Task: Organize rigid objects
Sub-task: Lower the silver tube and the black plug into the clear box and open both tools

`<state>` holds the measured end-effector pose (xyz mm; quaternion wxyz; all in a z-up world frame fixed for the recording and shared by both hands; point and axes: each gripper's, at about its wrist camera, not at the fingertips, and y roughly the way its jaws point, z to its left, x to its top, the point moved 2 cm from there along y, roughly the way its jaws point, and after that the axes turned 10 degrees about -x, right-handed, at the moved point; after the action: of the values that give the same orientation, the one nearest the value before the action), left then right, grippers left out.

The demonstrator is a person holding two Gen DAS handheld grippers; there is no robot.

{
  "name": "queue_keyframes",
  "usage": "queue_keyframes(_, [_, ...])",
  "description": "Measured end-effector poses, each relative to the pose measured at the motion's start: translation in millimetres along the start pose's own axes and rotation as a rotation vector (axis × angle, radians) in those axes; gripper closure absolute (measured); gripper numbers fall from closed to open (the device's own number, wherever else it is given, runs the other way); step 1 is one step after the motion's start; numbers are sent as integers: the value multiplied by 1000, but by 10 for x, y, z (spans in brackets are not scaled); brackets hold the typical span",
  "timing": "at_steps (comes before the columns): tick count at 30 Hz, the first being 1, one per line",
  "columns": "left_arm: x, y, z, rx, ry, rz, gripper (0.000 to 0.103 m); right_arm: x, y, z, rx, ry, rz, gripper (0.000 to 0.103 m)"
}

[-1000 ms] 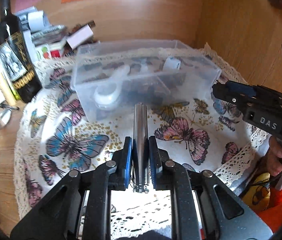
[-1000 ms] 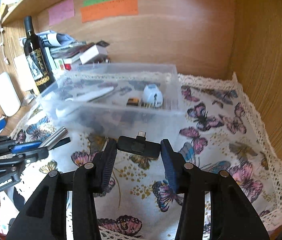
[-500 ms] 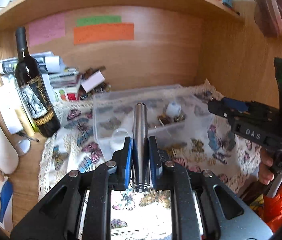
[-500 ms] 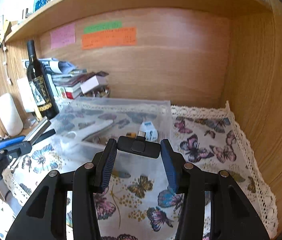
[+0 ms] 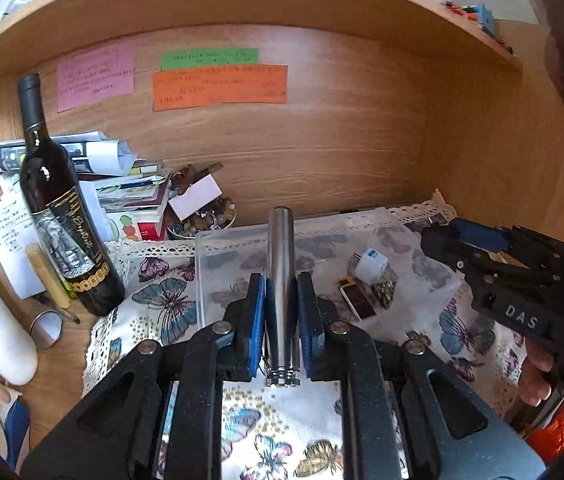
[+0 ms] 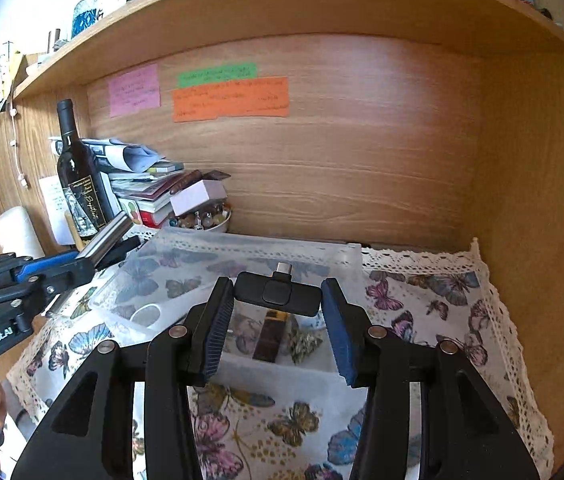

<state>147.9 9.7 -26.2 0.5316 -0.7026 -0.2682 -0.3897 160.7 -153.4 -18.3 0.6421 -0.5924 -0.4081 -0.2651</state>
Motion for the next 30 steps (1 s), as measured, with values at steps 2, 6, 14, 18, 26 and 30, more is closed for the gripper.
queue_keyframes(2, [29,98,33,5,-3,8,88,8,59,15,4,-3,6,61])
queue_keyframes(6, [59,310,80,10,-9,35,88,9,244,63,10,-14,32,61])
queue_keyframes(14, [-4,720,148,-19,-34,109,88,-96,578,86,33,-10,122,61])
queue_keyframes(18, [-68,896,184,-43,-56,155,88,-157,703,132,41,-20,162,61])
queue_keyframes(26, [-129,955,186,-48,-73,172,87,-226,798,222,35,-55,194,60])
queue_keyframes(30, [-76,819,163,-42,-64,133,87,-214,763,201,32,-47,187,59])
